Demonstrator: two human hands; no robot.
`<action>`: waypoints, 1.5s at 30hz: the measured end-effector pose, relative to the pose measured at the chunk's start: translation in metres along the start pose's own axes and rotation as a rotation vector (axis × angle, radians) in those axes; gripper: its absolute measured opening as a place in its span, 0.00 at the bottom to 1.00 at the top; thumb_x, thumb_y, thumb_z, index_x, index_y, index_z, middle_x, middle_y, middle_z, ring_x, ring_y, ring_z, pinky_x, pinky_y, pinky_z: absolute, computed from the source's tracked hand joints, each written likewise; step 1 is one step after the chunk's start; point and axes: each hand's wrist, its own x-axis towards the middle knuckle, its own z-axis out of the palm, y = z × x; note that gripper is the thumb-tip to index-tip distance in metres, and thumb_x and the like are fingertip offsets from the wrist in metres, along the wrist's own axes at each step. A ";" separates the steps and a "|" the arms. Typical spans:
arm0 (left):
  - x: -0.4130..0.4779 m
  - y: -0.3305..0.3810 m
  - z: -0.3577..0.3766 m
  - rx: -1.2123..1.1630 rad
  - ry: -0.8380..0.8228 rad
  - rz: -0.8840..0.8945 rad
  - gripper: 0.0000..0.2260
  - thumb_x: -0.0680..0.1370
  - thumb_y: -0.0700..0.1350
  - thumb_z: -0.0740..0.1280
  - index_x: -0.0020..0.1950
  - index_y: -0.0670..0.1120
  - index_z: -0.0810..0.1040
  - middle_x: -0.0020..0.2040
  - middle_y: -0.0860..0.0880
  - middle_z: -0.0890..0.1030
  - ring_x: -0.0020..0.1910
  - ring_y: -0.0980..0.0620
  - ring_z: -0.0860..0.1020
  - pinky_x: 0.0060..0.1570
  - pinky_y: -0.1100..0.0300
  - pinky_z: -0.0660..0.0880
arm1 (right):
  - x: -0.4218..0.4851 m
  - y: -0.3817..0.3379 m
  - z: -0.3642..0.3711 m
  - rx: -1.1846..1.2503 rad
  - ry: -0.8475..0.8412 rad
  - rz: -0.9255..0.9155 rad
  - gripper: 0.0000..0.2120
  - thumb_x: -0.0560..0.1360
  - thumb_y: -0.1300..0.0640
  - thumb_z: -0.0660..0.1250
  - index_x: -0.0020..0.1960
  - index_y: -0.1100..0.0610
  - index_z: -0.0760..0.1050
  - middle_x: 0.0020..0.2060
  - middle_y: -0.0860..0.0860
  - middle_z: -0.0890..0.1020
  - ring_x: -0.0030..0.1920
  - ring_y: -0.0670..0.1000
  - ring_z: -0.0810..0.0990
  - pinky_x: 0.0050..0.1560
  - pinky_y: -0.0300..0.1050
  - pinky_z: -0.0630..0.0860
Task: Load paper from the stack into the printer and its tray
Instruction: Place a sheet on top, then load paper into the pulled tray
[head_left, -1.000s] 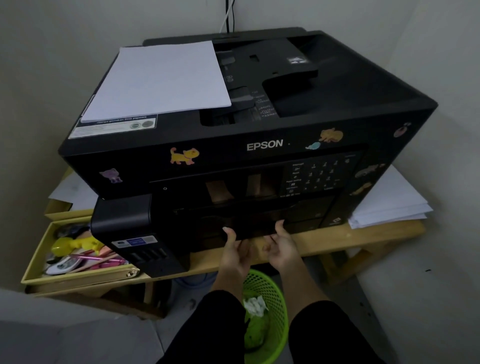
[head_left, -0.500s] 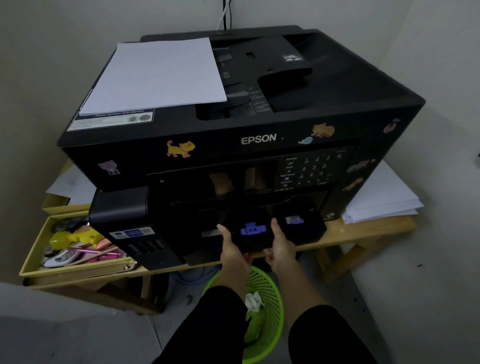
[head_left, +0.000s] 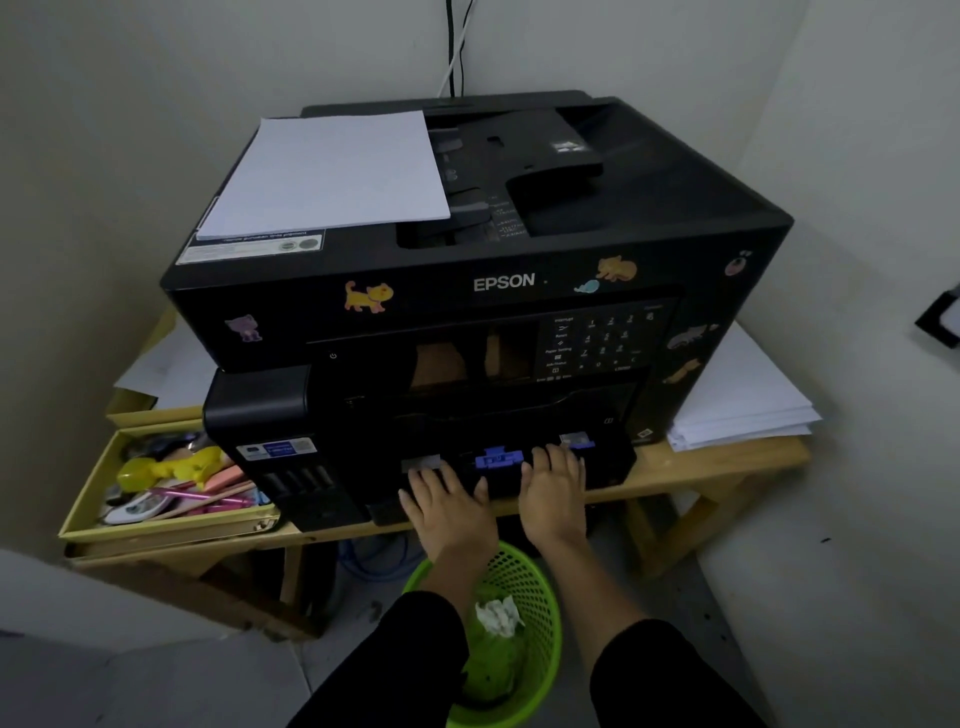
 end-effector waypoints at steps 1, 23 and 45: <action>0.001 -0.003 0.002 0.020 -0.020 0.037 0.29 0.82 0.59 0.43 0.79 0.47 0.45 0.79 0.45 0.46 0.79 0.45 0.42 0.77 0.48 0.41 | 0.000 0.004 0.000 -0.034 -0.051 -0.031 0.21 0.83 0.54 0.50 0.72 0.61 0.64 0.73 0.57 0.65 0.76 0.56 0.56 0.77 0.52 0.48; -0.033 -0.009 -0.009 0.242 -0.183 0.155 0.23 0.78 0.40 0.64 0.72 0.43 0.63 0.68 0.42 0.70 0.69 0.40 0.67 0.69 0.44 0.66 | -0.042 0.042 -0.040 -0.150 -0.326 -0.224 0.32 0.70 0.33 0.63 0.64 0.55 0.71 0.60 0.51 0.72 0.65 0.54 0.68 0.68 0.49 0.62; -0.080 0.000 -0.029 0.484 -0.401 0.395 0.27 0.72 0.40 0.73 0.69 0.37 0.69 0.68 0.42 0.70 0.66 0.45 0.73 0.62 0.57 0.72 | -0.076 0.060 -0.061 -0.161 -0.538 -0.286 0.32 0.58 0.33 0.75 0.45 0.56 0.69 0.43 0.50 0.70 0.48 0.51 0.70 0.45 0.44 0.67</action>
